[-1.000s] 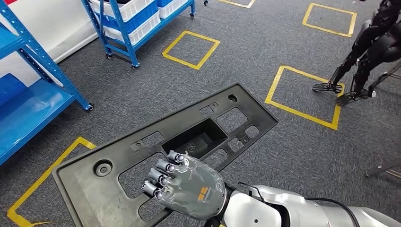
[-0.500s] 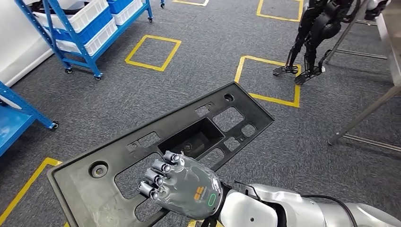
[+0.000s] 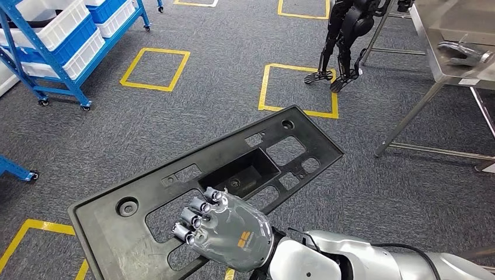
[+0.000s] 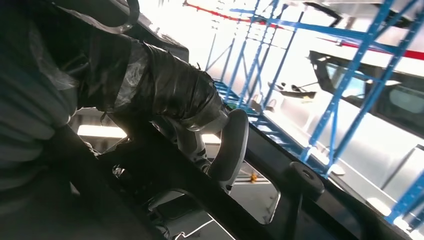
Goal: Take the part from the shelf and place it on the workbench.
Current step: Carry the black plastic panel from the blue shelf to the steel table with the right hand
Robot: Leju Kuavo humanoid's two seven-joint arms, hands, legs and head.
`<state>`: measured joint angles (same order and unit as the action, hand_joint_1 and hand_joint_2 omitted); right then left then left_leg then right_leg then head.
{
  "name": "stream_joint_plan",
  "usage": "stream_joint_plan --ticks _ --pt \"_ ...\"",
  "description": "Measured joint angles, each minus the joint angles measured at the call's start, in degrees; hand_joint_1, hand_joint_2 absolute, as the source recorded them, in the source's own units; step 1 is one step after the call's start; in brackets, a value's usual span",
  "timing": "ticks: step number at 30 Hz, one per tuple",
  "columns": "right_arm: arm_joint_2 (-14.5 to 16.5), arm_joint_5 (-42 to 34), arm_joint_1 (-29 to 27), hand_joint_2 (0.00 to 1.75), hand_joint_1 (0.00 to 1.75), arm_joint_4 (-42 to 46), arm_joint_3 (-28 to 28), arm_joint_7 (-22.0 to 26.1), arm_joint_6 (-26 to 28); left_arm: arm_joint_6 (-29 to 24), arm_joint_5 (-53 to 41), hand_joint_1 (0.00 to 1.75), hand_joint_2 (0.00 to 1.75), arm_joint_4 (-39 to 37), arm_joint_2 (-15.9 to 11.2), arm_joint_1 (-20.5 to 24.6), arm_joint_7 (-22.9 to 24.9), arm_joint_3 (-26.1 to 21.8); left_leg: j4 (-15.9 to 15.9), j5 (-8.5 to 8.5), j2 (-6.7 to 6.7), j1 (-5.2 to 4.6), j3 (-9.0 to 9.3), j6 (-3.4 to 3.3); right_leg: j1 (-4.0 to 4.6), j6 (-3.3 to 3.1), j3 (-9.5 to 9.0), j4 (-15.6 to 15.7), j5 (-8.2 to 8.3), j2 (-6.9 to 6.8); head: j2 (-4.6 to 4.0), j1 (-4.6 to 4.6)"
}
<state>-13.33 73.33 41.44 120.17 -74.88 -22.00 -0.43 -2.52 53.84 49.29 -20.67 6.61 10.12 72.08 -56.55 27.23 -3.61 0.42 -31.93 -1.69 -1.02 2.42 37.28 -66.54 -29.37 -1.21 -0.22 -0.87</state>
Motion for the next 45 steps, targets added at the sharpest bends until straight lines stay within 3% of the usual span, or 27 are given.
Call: stream_joint_plan --ticks 2,3,6,7,9,11,12,13,15,17,19,21,23,26,27,29,30,32,34,35,37,39,41,42,43,44,45 --pt "0.00 0.90 0.00 1.75 1.75 0.00 -0.14 -0.18 -0.54 0.56 -0.64 0.00 1.75 0.01 -0.56 0.41 0.32 0.01 -0.84 0.47 -0.76 -0.22 -0.24 0.66 0.35 -0.50 -3.17 6.00 1.87 -1.98 0.00 -0.02" --pt "0.00 1.31 -0.03 1.75 1.75 -0.01 -0.23 -0.23 -0.70 0.84 -0.90 0.00 1.75 0.01 -0.79 0.61 0.49 0.02 -1.16 0.61 -1.16 -0.32 -0.35 1.01 0.59 -0.97 -3.72 7.33 2.06 -2.41 0.00 -0.04" --pt "0.01 2.09 -0.10 1.75 1.75 -0.04 -0.52 -0.48 -0.84 1.52 -1.59 0.00 1.75 0.05 -0.95 0.88 0.87 0.18 -1.27 0.60 -2.65 -0.17 -0.33 1.90 1.06 -2.48 -3.29 7.44 2.51 -0.71 0.00 -0.05" --pt "0.02 2.32 -0.12 1.75 1.75 -0.04 -0.61 -0.58 -1.08 1.71 -1.90 0.00 1.75 0.07 -0.96 0.96 0.98 0.24 -1.54 1.00 -2.51 0.00 -0.42 2.19 1.03 -2.92 -3.30 7.66 2.76 -0.15 0.00 -0.08" --pt "0.02 2.87 -0.23 1.75 1.75 -0.03 -0.77 -0.78 -2.16 1.96 -2.66 0.00 1.75 0.08 -1.00 1.20 1.14 0.28 -4.72 3.61 -0.30 0.24 -1.70 2.61 0.78 -3.69 -3.33 8.11 3.30 0.92 0.00 -0.22" --pt "-0.21 3.78 -0.59 1.75 1.75 0.35 -0.88 -1.00 -4.60 2.08 -3.95 0.00 1.75 0.07 -1.05 1.37 1.36 0.30 -11.72 7.66 2.42 0.35 -4.62 2.68 0.79 -4.04 -3.13 8.18 3.59 2.00 0.00 -0.41" --pt "-0.56 4.45 -0.86 1.75 1.75 0.79 -0.91 -1.13 -6.28 2.10 -4.80 0.00 1.75 0.04 -1.08 1.40 1.54 0.31 -14.98 9.02 2.95 0.33 -6.00 2.65 0.89 -4.10 -3.03 8.15 3.64 2.56 0.00 -0.47" --pt "-1.14 5.55 -1.16 1.75 1.75 1.46 -0.93 -1.30 -8.34 2.10 -5.90 0.00 1.75 0.02 -1.10 1.39 1.80 0.31 -16.68 9.26 3.17 0.31 -6.71 2.51 1.02 -4.12 -2.94 8.06 3.68 3.24 0.00 -0.48" --pt "-2.47 8.78 -1.68 1.75 1.75 2.79 -0.94 -1.69 -11.99 2.09 -8.19 0.00 1.75 -0.02 -1.14 1.40 2.31 0.31 -13.69 6.53 3.57 0.24 -5.10 1.97 1.21 -4.11 -2.79 7.79 3.72 4.76 0.00 -0.46" --pt "-3.27 12.47 -1.90 1.75 1.75 3.52 -0.97 -2.14 -14.11 2.10 -10.22 0.00 1.75 -0.10 -1.12 1.53 2.72 0.31 -6.49 3.05 5.50 0.19 -1.48 1.23 1.26 -3.92 -2.60 7.58 3.83 6.28 0.00 -0.43" --pt "-3.63 15.06 -1.56 1.75 1.75 3.82 -1.25 -3.08 -14.82 2.27 -11.82 0.00 1.75 -0.31 -1.01 1.87 3.00 0.30 -2.52 1.96 7.16 0.08 0.37 0.73 1.09 -3.31 -2.08 7.49 4.21 7.67 0.00 -0.43" --pt "-4.10 16.26 -0.68 1.75 1.75 4.08 -2.23 -4.85 -15.42 2.57 -13.36 0.00 1.75 -0.52 -0.75 2.38 3.21 0.27 -1.62 1.86 6.57 -0.07 0.57 0.46 0.83 -2.39 -1.45 7.63 4.81 9.02 0.00 -0.47" --pt "-4.66 16.53 0.49 1.75 1.75 4.24 -3.66 -6.70 -16.35 2.88 -14.95 0.00 1.75 -0.66 -0.37 2.80 3.49 0.25 -0.51 1.38 5.18 0.04 0.89 -0.01 0.99 -1.74 -0.70 6.94 4.27 7.77 0.00 -0.35" --pt "-5.15 16.56 2.21 1.75 1.75 4.30 -5.26 -8.02 -17.43 3.16 -16.45 0.00 1.75 -0.80 0.10 3.03 3.91 0.24 0.43 0.80 3.19 -0.09 1.11 -0.70 1.36 -1.20 3.23 -1.60 -0.76 2.66 0.00 -0.10" --pt "-5.24 16.56 2.52 1.75 1.75 4.30 -5.73 -8.13 -17.59 3.20 -16.64 0.00 1.75 -0.87 0.21 3.06 4.01 0.24 0.38 0.79 2.44 -0.18 1.06 -0.79 1.26 -1.04 4.87 -5.23 -2.31 1.97 0.00 -0.09" --pt "-5.49 16.57 2.77 1.75 1.75 4.30 -6.69 -8.15 -17.79 3.24 -16.79 0.00 1.75 -0.99 0.39 3.08 4.10 0.24 0.21 0.91 1.08 -0.23 1.02 -0.83 1.02 -0.80 5.76 -7.57 -2.30 1.60 0.00 -0.08" --pt "-5.64 16.57 2.96 1.75 1.75 4.30 -7.19 -8.14 -17.83 3.24 -16.84 0.00 1.75 -1.03 0.50 3.12 4.11 0.24 0.07 1.03 0.41 -0.23 1.02 -0.78 0.93 -0.74 4.55 -5.52 -0.80 1.29 0.00 -0.08" --pt "-5.82 16.57 3.52 1.75 1.75 4.31 -7.93 -8.15 -17.83 3.25 -16.91 0.00 1.75 -1.10 0.70 3.25 4.11 0.24 -0.34 1.43 -0.67 -0.33 1.04 -0.46 1.09 -0.89 0.25 2.13 2.52 -0.70 0.00 -0.07" --pt "-5.88 16.57 4.15 1.75 1.75 4.37 -8.47 -8.18 -17.74 3.33 -16.92 0.00 1.75 -1.19 0.84 3.36 4.10 0.23 -0.83 1.82 -1.66 -0.63 0.94 0.05 1.49 -1.52 -2.41 7.22 3.80 -2.40 0.00 -0.11" --pt "-5.92 16.58 4.38 1.75 1.75 4.41 -8.70 -8.26 -17.60 3.44 -16.90 0.00 1.75 -1.25 0.92 3.37 4.08 0.22 -0.93 1.91 -2.21 -0.79 0.90 0.28 1.69 -1.87 -2.55 7.75 3.64 -2.44 0.00 -0.12" --pt "-6.06 16.59 4.84 1.75 1.75 4.45 -9.16 -8.71 -16.64 3.70 -17.05 0.00 1.75 -1.38 1.15 3.31 4.00 0.21 -1.12 2.21 -2.96 -0.81 0.87 0.72 1.55 -2.58 -2.39 8.06 3.99 -1.11 0.00 -0.10" --pt "-6.50 16.59 5.54 1.75 1.75 4.48 -9.47 -10.27 -16.36 3.66 -18.33 0.00 1.75 -1.54 1.53 3.17 4.31 0.21 -3.48 4.03 -0.80 -0.53 0.00 1.21 1.20 -3.26 -2.38 8.44 4.41 0.18 0.00 -0.21" --pt "-8.32 16.59 5.60 1.75 1.75 5.45 -9.38 -12.55 -20.30 3.24 -20.37 0.00 1.75 -1.70 1.73 2.87 5.26 0.21 -10.00 7.59 2.30 -0.24 -2.88 1.57 0.98 -3.61 -2.33 8.55 4.64 1.31 0.00 -0.45" --pt "-9.93 16.57 4.93 1.75 1.75 6.34 -8.87 -12.75 -23.03 2.98 -21.10 0.00 1.75 -1.76 1.70 2.61 5.73 0.17 -13.79 9.18 2.90 -0.20 -4.67 1.67 0.97 -3.65 -2.31 8.53 4.67 1.83 0.00 -0.52" --pt "-11.97 16.54 3.67 1.75 1.75 7.43 -7.57 -11.33 -25.29 2.74 -21.56 0.00 1.75 -1.77 1.62 2.24 6.06 0.00 -16.51 9.92 3.09 -0.14 -6.01 1.74 0.98 -3.65 -2.31 8.50 4.68 2.40 0.00 -0.57" --pt "-14.09 16.52 2.00 1.75 1.75 8.40 -5.67 -9.12 -26.66 2.56 -21.81 0.00 1.75 -1.77 1.54 1.81 6.21 -0.27 -17.40 9.59 3.15 -0.06 -6.50 1.77 0.99 -3.64 -2.31 8.43 4.69 3.03 0.00 -0.54" --pt "-16.11 16.53 0.22 1.75 1.75 9.24 -3.36 -6.95 -27.49 2.43 -21.98 0.00 1.75 -1.77 1.40 1.34 6.31 -0.55 -16.03 8.15 3.31 0.08 -5.91 1.79 0.96 -3.60 -2.29 8.29 4.69 3.78 0.00 -0.53"
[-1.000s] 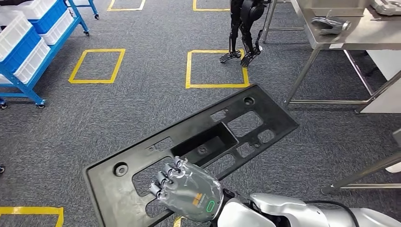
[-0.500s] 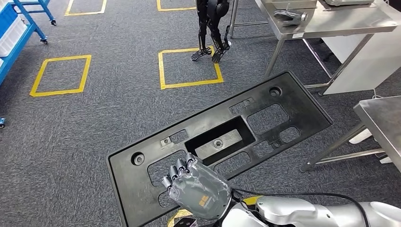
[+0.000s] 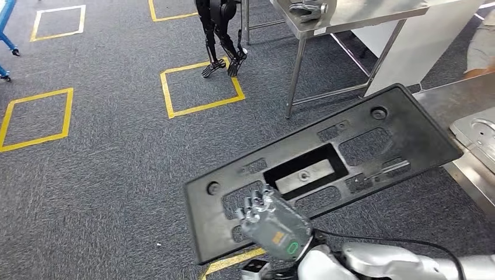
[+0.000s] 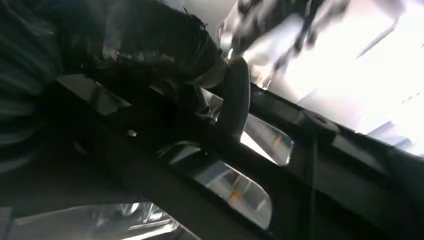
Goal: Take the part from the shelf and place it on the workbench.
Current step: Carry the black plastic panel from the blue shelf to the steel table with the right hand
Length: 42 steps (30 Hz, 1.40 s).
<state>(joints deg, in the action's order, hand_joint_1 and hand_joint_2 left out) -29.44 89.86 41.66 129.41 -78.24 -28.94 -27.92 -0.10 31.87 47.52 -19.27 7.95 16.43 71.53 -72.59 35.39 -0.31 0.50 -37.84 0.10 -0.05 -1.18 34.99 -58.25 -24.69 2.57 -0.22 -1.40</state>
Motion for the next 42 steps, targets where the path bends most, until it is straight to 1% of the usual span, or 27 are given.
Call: stream_joint_plan --ticks 1,2,4,5,7,9,11,13,14,15,17,19,20,21,23,25,27,28,29,30,31,32,34,36,38,40,42 --pt "-1.80 0.04 -1.72 1.75 1.75 0.85 2.49 1.68 -0.48 -0.07 -0.18 0.00 1.75 0.00 -0.17 -0.43 0.05 -0.26 3.18 -2.18 0.64 0.23 1.48 0.02 -0.06 0.09 0.07 -0.24 -0.03 0.84 0.00 -0.01" --pt "-3.23 0.10 -3.18 1.75 1.75 1.64 4.73 2.26 -0.69 -0.08 -0.27 0.00 1.75 -0.01 -0.36 -0.71 0.09 -0.41 6.76 -3.92 1.99 0.49 3.19 0.01 -0.14 0.27 0.24 -0.50 -0.05 1.63 0.00 0.00" --pt "-5.57 0.17 -5.67 1.75 1.75 3.07 8.67 1.95 -0.69 -0.01 -0.16 0.00 1.75 -0.01 -0.65 -1.00 0.06 -0.68 12.04 -5.64 4.36 0.71 5.57 -0.16 -0.26 0.97 0.88 -1.04 0.07 3.13 0.00 -0.03" --pt "-6.63 0.13 -7.02 1.75 1.75 3.59 10.50 1.44 -0.56 0.05 -0.04 0.00 1.75 -0.02 -0.71 -1.01 0.00 -0.95 12.85 -5.50 4.79 0.66 5.88 -0.36 -0.34 1.44 1.25 -1.07 0.29 3.79 0.00 -0.01" --pt "-8.68 -0.46 -10.11 1.75 1.75 4.28 14.28 0.30 0.04 0.10 0.04 0.00 1.75 -0.03 -0.71 -1.01 -0.09 -1.56 13.46 -5.76 3.70 0.53 5.98 -1.04 -0.50 2.36 1.77 -0.88 0.79 4.75 0.00 0.04" --pt "-10.57 -1.61 -12.83 1.75 1.75 4.57 18.18 -0.55 0.68 0.10 -0.04 0.00 1.75 -0.03 -0.68 -1.09 -0.10 -1.96 14.12 -6.37 2.27 0.45 6.07 -1.98 -0.41 2.91 2.61 -2.45 -0.48 2.53 0.00 0.19" --pt "-12.29 -2.79 -14.86 1.75 1.75 4.61 21.74 -1.34 0.79 0.01 -0.12 0.00 1.75 -0.03 -0.68 -1.33 -0.09 -2.30 14.50 -6.77 0.80 0.16 6.01 -2.67 -0.35 3.22 5.00 -8.03 -4.08 -0.84 0.00 0.38" --pt "-13.97 -4.31 -16.92 1.75 1.75 4.58 25.04 -2.34 0.36 -0.19 -0.15 0.00 1.75 -0.03 -0.72 -1.63 -0.04 -2.70 14.52 -6.85 -0.62 -0.11 5.80 -2.85 -0.46 3.47 7.57 -14.35 -7.01 -1.86 0.00 0.46" --pt "-14.83 -5.30 -17.95 1.75 1.75 4.55 26.62 -2.91 0.01 -0.27 -0.15 0.00 1.75 -0.03 -0.74 -1.74 -0.01 -2.88 14.49 -6.85 -1.30 -0.19 5.72 -2.86 -0.49 3.52 7.91 -15.59 -7.20 -1.99 0.00 0.46" --pt "-15.73 -6.47 -18.94 1.75 1.75 4.49 28.23 -3.61 -0.32 -0.33 -0.15 0.00 1.75 -0.03 -0.76 -1.80 0.03 -3.08 14.45 -6.85 -1.97 -0.24 5.67 -2.86 -0.51 3.54 7.15 -14.78 -6.41 -2.16 0.00 0.46" --pt "-17.63 -9.08 -20.64 1.75 1.75 4.26 31.53 -5.16 -0.45 -0.38 -0.10 0.00 1.75 -0.03 -0.78 -1.81 0.06 -3.40 14.34 -6.77 -3.18 -0.32 5.67 -2.80 -0.39 3.36 2.90 -7.86 -3.34 -3.60 0.00 0.47" --pt "-19.34 -11.50 -22.29 1.75 1.75 3.79 34.96 -6.46 0.26 -0.40 0.06 0.00 1.75 -0.03 -0.82 -1.86 0.09 -3.72 14.21 -6.61 -4.14 -0.61 5.69 -2.56 0.16 2.87 -0.63 -1.63 -1.61 -5.64 0.00 0.44" --pt "-20.08 -12.41 -23.08 1.75 1.75 3.49 36.61 -6.94 0.69 -0.42 0.21 0.00 1.75 -0.03 -0.85 -1.92 0.12 -3.85 14.16 -6.54 -4.59 -0.75 5.72 -2.38 0.42 2.60 -1.15 -0.45 -1.53 -6.08 0.00 0.43" --pt "-20.82 -13.10 -23.88 1.75 1.75 3.15 38.25 -7.31 1.08 -0.43 0.35 0.00 1.75 -0.03 -0.89 -1.99 0.16 -3.99 14.19 -6.49 -5.05 -0.86 5.77 -2.18 0.63 2.31 -1.09 -0.29 -1.51 -5.79 0.00 0.41" --pt "-22.21 -13.93 -25.27 1.75 1.75 2.56 41.12 -7.74 1.49 -0.45 0.61 0.00 1.75 -0.03 -0.92 -2.05 0.21 -4.31 14.10 -6.23 -5.70 -0.90 5.92 -1.68 0.36 1.71 -1.00 0.02 -1.20 -4.64 0.00 0.40" --pt "-23.23 -14.40 -26.28 1.75 1.75 2.12 43.62 -8.15 1.56 -0.56 0.77 0.00 1.75 -0.02 -0.95 -2.11 0.23 -4.63 11.79 -4.43 -3.70 -0.73 5.06 -1.12 -0.08 1.02 -1.05 0.37 -0.83 -3.62 0.00 0.36" --pt "-23.75 -14.98 -27.19 1.75 1.75 1.67 45.90 -8.83 1.51 -0.81 0.97 0.00 1.75 -0.01 -1.00 -2.36 0.23 -4.78 5.14 -0.77 -0.93 -0.52 2.11 -0.79 -0.19 0.60 -0.94 0.46 -0.61 -2.53 0.00 0.33" --pt "-23.86 -15.34 -27.69 1.75 1.75 1.39 46.87 -9.11 1.51 -0.97 1.09 0.00 1.75 -0.01 -1.01 -2.55 0.23 -4.80 1.44 0.77 -0.42 -0.50 0.38 -0.74 -0.16 0.50 -0.84 0.44 -0.56 -1.89 0.00 0.33" --pt "-23.95 -15.69 -28.21 1.75 1.75 1.07 47.73 -9.30 1.52 -1.14 1.22 0.00 1.75 -0.01 -1.02 -2.78 0.25 -4.82 -1.05 1.37 -0.26 -0.48 -0.82 -0.74 -0.13 0.46 -0.77 0.39 -0.52 -1.17 0.00 0.34" --pt "-24.02 -16.02 -28.67 1.75 1.75 0.73 48.52 -9.40 1.55 -1.31 1.37 0.00 1.75 -0.01 -1.03 -3.00 0.27 -4.83 -1.61 0.88 -0.19 -0.49 -1.12 -0.83 -0.10 0.44 -0.72 0.32 -0.50 -0.42 0.00 0.34" --pt "-24.06 -16.27 -29.06 1.75 1.75 0.39 49.23 -9.44 1.61 -1.47 1.57 0.00 1.75 -0.01 -1.08 -3.16 0.28 -4.85 0.14 -0.68 0.00 -0.49 -0.33 -0.98 -0.10 0.43 -0.70 0.21 -0.49 0.33 0.00 0.33" --pt "-24.10 -16.48 -29.38 1.75 1.75 0.07 49.91 -9.46 1.73 -1.64 1.78 0.00 1.75 0.00 -1.13 -3.28 0.29 -4.86 3.59 -2.85 0.61 -0.49 1.28 -1.21 -0.11 0.44 -0.69 0.08 -0.49 1.08 0.00 0.33" --pt "-24.17 -16.72 -29.77 1.75 1.75 -0.53 51.05 -9.46 2.09 -1.96 2.20 0.00 1.75 0.03 -1.28 -3.40 0.28 -4.92 10.74 -5.76 3.34 -0.36 4.57 -1.71 -0.12 0.70 -0.38 -0.32 -0.47 2.45 0.00 0.39" --pt "-24.19 -16.79 -30.03 1.75 1.75 -1.01 51.83 -9.41 2.43 -2.23 2.55 0.00 1.75 0.11 -1.35 -3.52 0.20 -5.07 13.57 -6.20 4.80 -0.37 5.84 -1.98 -0.35 1.39 0.17 -0.47 -0.22 3.77 0.00 0.38" --pt "-24.21 -16.76 -30.27 1.75 1.75 -1.32 52.18 -9.32 2.60 -2.44 2.87 0.00 1.75 0.26 -1.35 -3.59 0.08 -5.24 14.13 -6.54 3.60 -0.45 6.01 -2.34 -0.65 2.15 0.55 -0.31 0.14 5.00 0.00 0.35" --pt "-24.23 -16.62 -30.35 1.75 1.75 -1.52 52.36 -9.24 2.65 -2.71 3.06 0.00 1.75 0.42 -1.37 -3.63 0.02 -5.37 15.11 -7.18 2.07 -0.37 6.30 -3.03 -0.55 2.69 1.47 -1.85 -1.09 2.89 0.00 0.51" --pt "-24.12 -16.43 -30.24 1.75 1.75 -1.69 52.48 -9.22 2.66 -2.98 3.13 0.00 1.75 0.48 -1.38 -3.75 0.00 -5.48 15.67 -7.57 0.59 -0.43 6.41 -3.47 -0.58 3.16 4.04 -7.35 -4.44 -0.80 0.00 0.73"
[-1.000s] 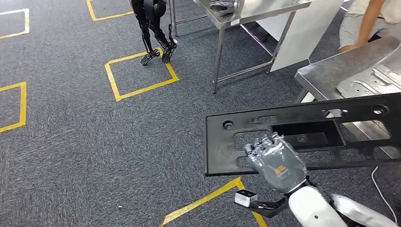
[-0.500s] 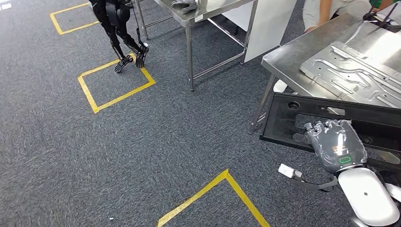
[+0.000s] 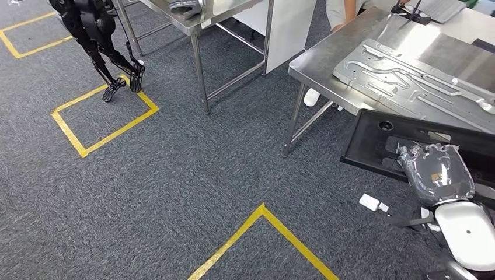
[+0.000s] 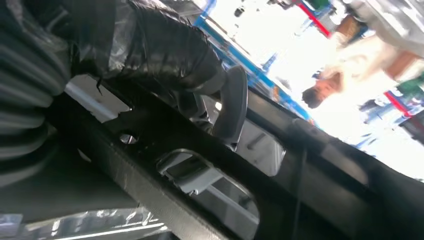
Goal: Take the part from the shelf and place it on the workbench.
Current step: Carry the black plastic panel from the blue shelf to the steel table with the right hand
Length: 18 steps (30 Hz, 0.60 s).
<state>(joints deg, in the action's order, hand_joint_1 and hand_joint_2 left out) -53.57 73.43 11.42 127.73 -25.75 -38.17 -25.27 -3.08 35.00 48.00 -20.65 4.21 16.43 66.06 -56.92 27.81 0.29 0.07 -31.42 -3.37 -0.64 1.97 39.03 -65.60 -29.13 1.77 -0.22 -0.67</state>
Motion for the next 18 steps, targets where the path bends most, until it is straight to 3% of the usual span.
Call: stream_joint_plan --ticks 2,3,4,6,8,9,11,12,14,16,18 --pt "0.25 0.09 0.04 1.75 1.75 -0.26 0.02 0.01 0.01 -0.17 0.16 0.00 1.75 0.01 0.02 -0.16 -0.02 -0.04 -0.04 0.02 -1.38 -0.08 -0.11 -0.08 -0.36 0.49 2.85 -6.17 -2.52 -1.17 0.00 0.11" --pt "0.37 0.10 0.03 1.75 1.75 -0.39 0.01 0.01 0.02 -0.23 0.28 0.00 1.75 0.02 0.03 -0.22 -0.03 -0.04 -0.10 0.10 -2.06 -0.08 -0.14 -0.06 -0.56 0.71 3.34 -7.30 -2.47 -1.37 0.00 0.12" --pt "0.46 0.11 0.04 1.75 1.75 -0.52 0.01 0.01 0.05 -0.28 0.39 0.00 1.75 0.05 0.05 -0.23 -0.03 -0.06 -0.18 0.21 -2.73 -0.05 -0.14 0.03 -0.76 0.91 2.77 -6.33 -1.38 -1.63 0.00 0.14" --pt "0.54 0.14 0.15 1.75 1.75 -0.73 0.01 0.00 0.17 -0.37 0.52 0.00 1.75 0.15 0.08 -0.21 -0.03 -0.15 -0.46 0.59 -3.88 -0.02 -0.02 0.46 -0.94 1.23 -0.90 0.43 2.02 -3.56 0.00 0.14" --pt "0.69 0.16 0.35 1.75 1.75 -0.94 0.01 0.00 0.36 -0.43 0.56 0.00 1.75 0.29 0.06 -0.20 -0.03 -0.30 -0.85 1.07 -4.79 -0.29 0.07 1.16 -0.55 0.86 -3.83 6.05 3.79 -5.58 0.00 0.12" --pt "0.79 0.17 0.42 1.75 1.75 -1.06 0.01 0.00 0.48 -0.45 0.58 0.00 1.75 0.36 0.04 -0.18 -0.04 -0.35 -0.96 1.26 -5.27 -0.45 0.14 1.50 -0.29 0.51 -4.20 7.01 3.78 -5.91 0.00 0.10" --pt "1.02 0.19 0.51 1.75 1.75 -1.39 -0.01 0.06 0.77 -0.46 0.66 0.00 1.75 0.48 0.05 -0.13 -0.07 -0.40 -0.99 1.52 -6.25 -0.55 0.31 2.03 -0.14 -0.34 -4.01 6.98 3.86 -4.62 0.00 0.08" --pt "1.16 0.21 0.59 1.75 1.75 -1.57 -0.01 0.10 1.02 -0.46 0.69 0.00 1.75 0.54 0.05 -0.08 -0.09 -0.43 -1.32 1.91 -6.14 -0.42 0.31 2.34 -0.19 -0.72 -3.99 7.06 3.95 -4.02 0.00 0.08" --pt "1.55 0.37 1.11 1.75 1.75 -1.99 -0.05 0.27 1.76 -0.46 0.74 0.00 1.75 0.67 0.05 0.00 -0.11 -0.49 -4.54 4.08 -3.92 -0.10 -1.07 2.84 -0.40 -1.59 -4.03 7.28 4.19 -2.92 0.00 0.04" --pt "2.19 0.67 1.64 1.75 1.75 -2.48 -0.20 0.45 2.57 -0.46 0.74 0.00 1.75 0.77 0.07 -0.01 -0.11 -0.51 -11.67 7.50 -1.34 0.05 -4.64 3.05 -0.38 -2.12 -3.92 7.30 4.32 -1.75 0.00 -0.02" --pt "3.05 1.00 1.83 1.75 1.75 -3.08 -0.54 0.55 3.31 -0.46 0.80 0.00 1.75 0.78 0.09 -0.08 -0.05 -0.51 -16.95 8.71 -0.72 0.05 -7.65 3.04 -0.22 -2.25 -3.82 7.19 4.35 -0.29 0.00 -0.02"
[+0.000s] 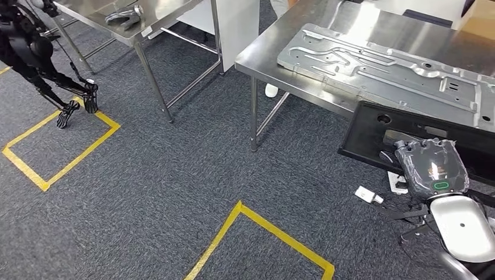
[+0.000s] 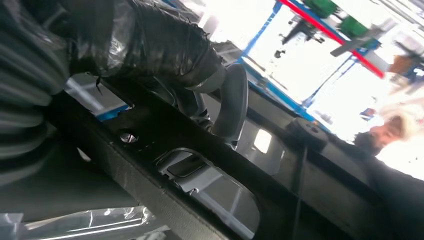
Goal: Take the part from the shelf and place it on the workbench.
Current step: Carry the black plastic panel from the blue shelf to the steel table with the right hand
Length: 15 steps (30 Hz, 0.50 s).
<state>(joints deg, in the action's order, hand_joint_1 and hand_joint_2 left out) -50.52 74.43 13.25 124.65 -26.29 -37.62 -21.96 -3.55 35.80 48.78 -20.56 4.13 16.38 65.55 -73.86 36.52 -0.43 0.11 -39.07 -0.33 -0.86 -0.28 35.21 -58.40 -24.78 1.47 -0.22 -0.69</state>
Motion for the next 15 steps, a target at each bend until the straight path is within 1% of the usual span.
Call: stream_joint_plan --ticks 1,2,3,4,5,6,7,8,9,10,11,12,13,14,15 --pt "0.45 0.21 0.10 1.75 1.75 -0.32 -0.23 0.02 0.46 -0.02 0.04 0.00 1.75 0.00 0.01 -0.04 0.04 0.00 0.07 -0.93 0.12 0.00 -0.25 -0.10 0.07 -0.01 0.03 -0.10 0.01 0.77 0.00 0.01" --pt "0.93 0.52 0.26 1.75 1.75 -0.60 -0.46 0.03 1.10 -0.04 0.08 0.00 1.75 0.00 0.01 -0.05 0.08 0.00 2.23 -2.76 0.41 0.00 0.53 -0.30 0.12 -0.01 0.04 -0.22 0.00 1.53 0.00 0.00" --pt "1.47 1.04 0.50 1.75 1.75 -0.86 -0.70 0.06 2.06 -0.07 0.10 0.00 1.75 0.01 0.01 -0.05 0.10 0.00 5.95 -5.01 1.24 0.00 2.12 -0.59 0.12 0.00 0.06 -0.35 0.00 2.31 0.00 0.00" --pt "2.07 1.73 0.79 1.75 1.75 -1.08 -0.91 0.13 3.25 -0.09 0.10 0.00 1.75 0.01 0.00 -0.01 0.11 0.00 9.60 -6.64 2.53 0.04 3.69 -0.87 0.19 0.08 0.17 -0.54 -0.01 3.02 0.00 0.02" --pt "2.71 2.58 1.13 1.75 1.75 -1.26 -1.13 0.25 4.59 -0.11 0.08 0.00 1.75 0.03 -0.01 0.07 0.16 0.00 12.45 -7.76 3.47 0.08 4.96 -1.09 0.19 0.25 0.33 -0.68 0.03 3.73 0.00 0.03" --pt "3.39 3.48 1.52 1.75 1.75 -1.43 -1.37 0.39 5.89 -0.13 0.01 0.00 1.75 0.07 0.00 0.18 0.24 0.00 14.13 -8.22 4.09 0.07 5.70 -1.25 0.12 0.52 0.52 -0.74 0.12 4.38 0.00 0.04" --pt "4.07 4.28 1.88 1.75 1.75 -1.56 -1.63 0.52 6.92 -0.14 -0.08 0.00 1.75 0.10 0.02 0.33 0.33 0.01 14.52 -8.18 4.02 0.02 5.87 -1.36 0.04 0.90 0.69 -0.68 0.28 4.99 0.00 0.06" --pt "4.64 4.93 2.24 1.75 1.75 -1.69 -1.93 0.66 7.67 -0.14 -0.16 0.00 1.75 0.14 0.09 0.49 0.43 0.01 14.77 -8.43 3.28 0.01 5.99 -1.57 -0.04 1.31 0.81 -0.46 0.52 5.60 0.00 0.02" --pt "5.21 5.45 2.52 1.75 1.75 -1.82 -2.23 0.82 8.29 -0.15 -0.22 0.00 1.75 0.18 0.16 0.65 0.49 0.02 15.17 -8.75 2.65 0.03 6.14 -1.91 -0.11 1.64 0.90 -0.40 0.57 5.37 0.00 0.06" --pt "5.68 5.85 2.91 1.75 1.75 -2.00 -2.56 1.03 8.85 -0.15 -0.23 0.00 1.75 0.21 0.23 0.76 0.50 0.02 15.66 -9.10 2.02 0.10 6.31 -2.29 -0.04 1.92 1.16 -0.82 0.16 4.35 0.00 0.15" --pt "6.18 6.17 3.42 1.75 1.75 -2.21 -2.90 1.28 9.40 -0.14 -0.23 0.00 1.75 0.23 0.29 0.83 0.50 0.02 16.15 -9.42 1.35 0.20 6.45 -2.63 0.03 2.14 1.80 -2.14 -0.85 2.84 0.00 0.26" --pt "6.79 6.41 3.95 1.75 1.75 -2.46 -3.26 1.49 9.93 -0.14 -0.22 0.00 1.75 0.24 0.31 0.87 0.49 0.02 16.43 -9.62 0.73 0.22 6.50 -2.83 -0.01 2.31 2.93 -4.68 -2.50 1.01 0.00 0.39" --pt "7.39 6.56 4.47 1.75 1.75 -2.71 -3.63 1.61 10.34 -0.14 -0.22 0.00 1.75 0.24 0.33 0.84 0.48 0.02 16.53 -9.67 0.11 0.20 6.49 -2.93 -0.05 2.53 4.43 -8.01 -4.39 -0.21 0.00 0.48" --pt "7.98 6.63 4.76 1.75 1.75 -2.96 -3.97 1.68 10.61 -0.14 -0.21 0.00 1.75 0.24 0.36 0.81 0.50 0.02 16.52 -9.66 -0.55 0.19 6.44 -2.95 -0.20 2.76 5.97 -11.43 -5.96 -0.80 0.00 0.49" --pt "8.52 6.64 4.89 1.75 1.75 -3.22 -4.34 1.72 10.76 -0.15 -0.21 0.00 1.75 0.24 0.41 0.78 0.55 0.02 16.48 -9.62 -1.08 0.20 6.40 -2.92 -0.38 2.99 7.04 -13.95 -6.80 -1.10 0.00 0.50"
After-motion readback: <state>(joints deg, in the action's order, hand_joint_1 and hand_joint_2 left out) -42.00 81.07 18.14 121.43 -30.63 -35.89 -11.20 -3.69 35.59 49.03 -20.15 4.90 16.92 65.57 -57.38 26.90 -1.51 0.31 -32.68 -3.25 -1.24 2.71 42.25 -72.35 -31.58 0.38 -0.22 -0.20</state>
